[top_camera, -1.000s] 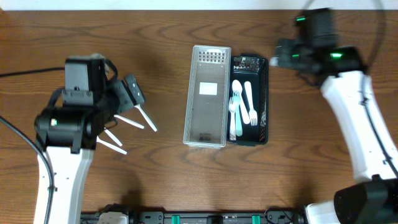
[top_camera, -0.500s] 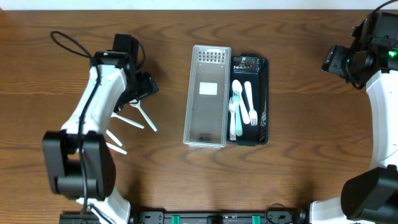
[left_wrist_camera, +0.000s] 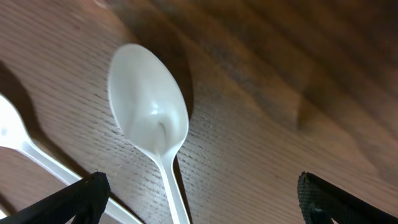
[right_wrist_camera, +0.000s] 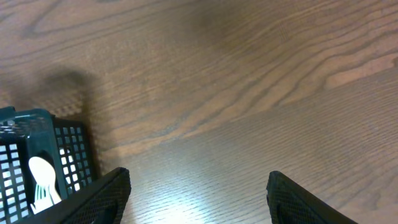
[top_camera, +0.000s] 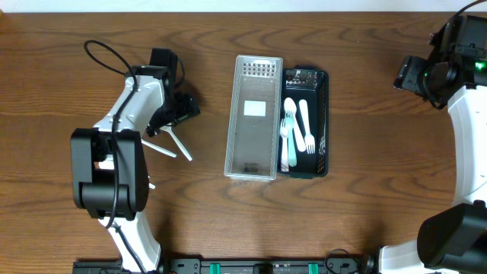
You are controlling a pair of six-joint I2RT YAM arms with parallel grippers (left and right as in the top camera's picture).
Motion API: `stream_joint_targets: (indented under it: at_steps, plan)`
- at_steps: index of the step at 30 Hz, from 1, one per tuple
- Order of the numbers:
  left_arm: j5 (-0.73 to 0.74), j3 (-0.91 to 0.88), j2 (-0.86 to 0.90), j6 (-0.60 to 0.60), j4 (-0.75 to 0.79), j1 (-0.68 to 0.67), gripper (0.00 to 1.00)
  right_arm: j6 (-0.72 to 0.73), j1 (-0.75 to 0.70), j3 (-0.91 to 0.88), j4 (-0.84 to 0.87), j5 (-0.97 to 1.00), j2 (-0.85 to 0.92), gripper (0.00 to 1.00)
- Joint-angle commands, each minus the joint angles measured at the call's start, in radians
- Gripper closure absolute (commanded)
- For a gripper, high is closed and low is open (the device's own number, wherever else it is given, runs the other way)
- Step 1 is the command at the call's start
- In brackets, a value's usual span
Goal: Pack container
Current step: 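Move the left gripper over a white spoon on the left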
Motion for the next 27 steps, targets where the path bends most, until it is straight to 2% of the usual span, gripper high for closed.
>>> stream_joint_targets:
  at_steps: [1, 11, 27]
  plan:
    - [0.011, -0.022, 0.026, 0.009, 0.005, 0.007, 0.02, -0.015, -0.011, -0.008, -0.01, 0.011, 0.01, 0.26]
    - [0.101, -0.098, 0.037, 0.009, 0.104, 0.007, 0.02, -0.026, -0.011, -0.008, -0.038, 0.03, 0.01, 0.27]
    - [0.101, -0.127, 0.037, 0.009, 0.082, 0.007, 0.01, -0.029, -0.011, -0.018, -0.063, 0.045, 0.01, 0.27]
